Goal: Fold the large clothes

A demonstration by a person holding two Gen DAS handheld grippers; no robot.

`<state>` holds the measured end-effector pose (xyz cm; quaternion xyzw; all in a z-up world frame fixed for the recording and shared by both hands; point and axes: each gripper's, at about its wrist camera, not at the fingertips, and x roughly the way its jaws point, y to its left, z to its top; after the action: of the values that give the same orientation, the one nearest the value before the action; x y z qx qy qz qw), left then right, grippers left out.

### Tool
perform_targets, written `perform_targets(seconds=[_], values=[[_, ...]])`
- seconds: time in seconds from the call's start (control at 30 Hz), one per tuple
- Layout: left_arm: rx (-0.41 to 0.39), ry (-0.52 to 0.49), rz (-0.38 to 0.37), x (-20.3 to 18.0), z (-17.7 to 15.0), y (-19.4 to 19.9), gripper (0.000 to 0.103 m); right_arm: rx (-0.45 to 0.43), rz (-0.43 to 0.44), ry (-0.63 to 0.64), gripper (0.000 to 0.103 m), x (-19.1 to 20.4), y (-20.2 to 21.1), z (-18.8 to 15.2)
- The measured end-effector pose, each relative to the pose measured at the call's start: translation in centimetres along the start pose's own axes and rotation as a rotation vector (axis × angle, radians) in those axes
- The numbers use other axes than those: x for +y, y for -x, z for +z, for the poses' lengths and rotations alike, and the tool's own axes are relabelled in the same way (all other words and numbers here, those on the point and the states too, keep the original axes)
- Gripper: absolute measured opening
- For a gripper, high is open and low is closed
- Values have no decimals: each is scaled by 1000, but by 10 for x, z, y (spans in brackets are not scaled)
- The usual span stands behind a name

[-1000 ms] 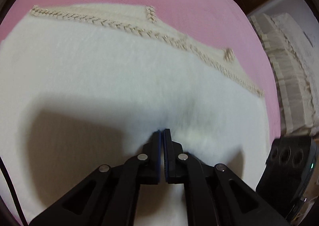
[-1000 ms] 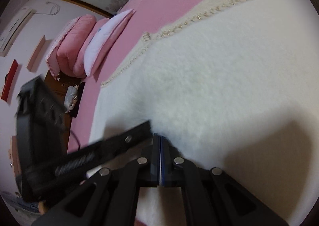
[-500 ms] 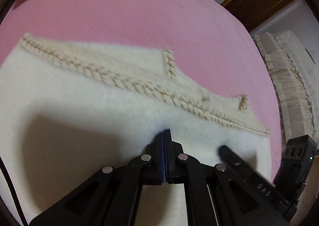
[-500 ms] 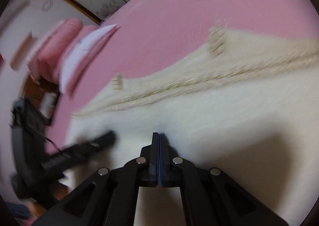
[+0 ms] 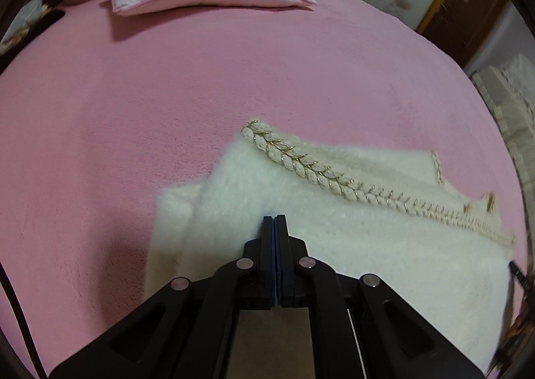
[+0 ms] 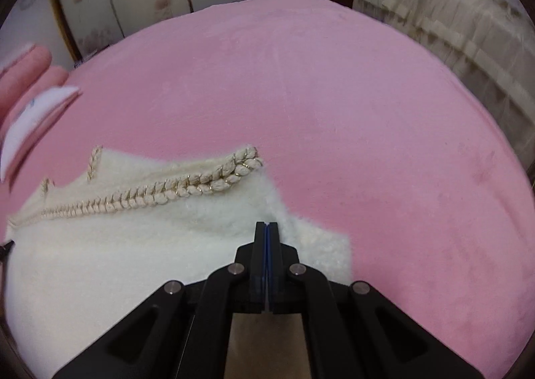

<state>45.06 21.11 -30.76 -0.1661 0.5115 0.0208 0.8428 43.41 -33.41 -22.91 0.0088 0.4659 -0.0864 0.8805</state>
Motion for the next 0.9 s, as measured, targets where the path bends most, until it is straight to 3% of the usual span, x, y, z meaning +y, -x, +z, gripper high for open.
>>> perform_targets(seconds=[0.07,0.13,0.3,0.43,0.53,0.63,0.8,0.9], values=[[-5,-35,39,-12,0,-4,1,-25,-93,39,0,6,11,-4],[-14,-23,49,-14,0,-9,1,-46,-138,-5,0,15,23,2],[-44,-9,30,-12,-7,-13,1,-61,78,-134,0,57,65,14],[-35,1,12,3,-11,-14,1,72,270,-42,0,132,68,6],[-33,5,-5,2,-21,-4,1,187,324,35,0,179,63,-14],[-31,-2,-7,-4,-20,-7,1,345,315,22,0,207,46,-40],[-7,89,-42,-1,-27,-2,1,387,224,-11,0,213,27,-50],[4,169,-75,4,-46,15,1,404,164,65,0,228,13,-44]])
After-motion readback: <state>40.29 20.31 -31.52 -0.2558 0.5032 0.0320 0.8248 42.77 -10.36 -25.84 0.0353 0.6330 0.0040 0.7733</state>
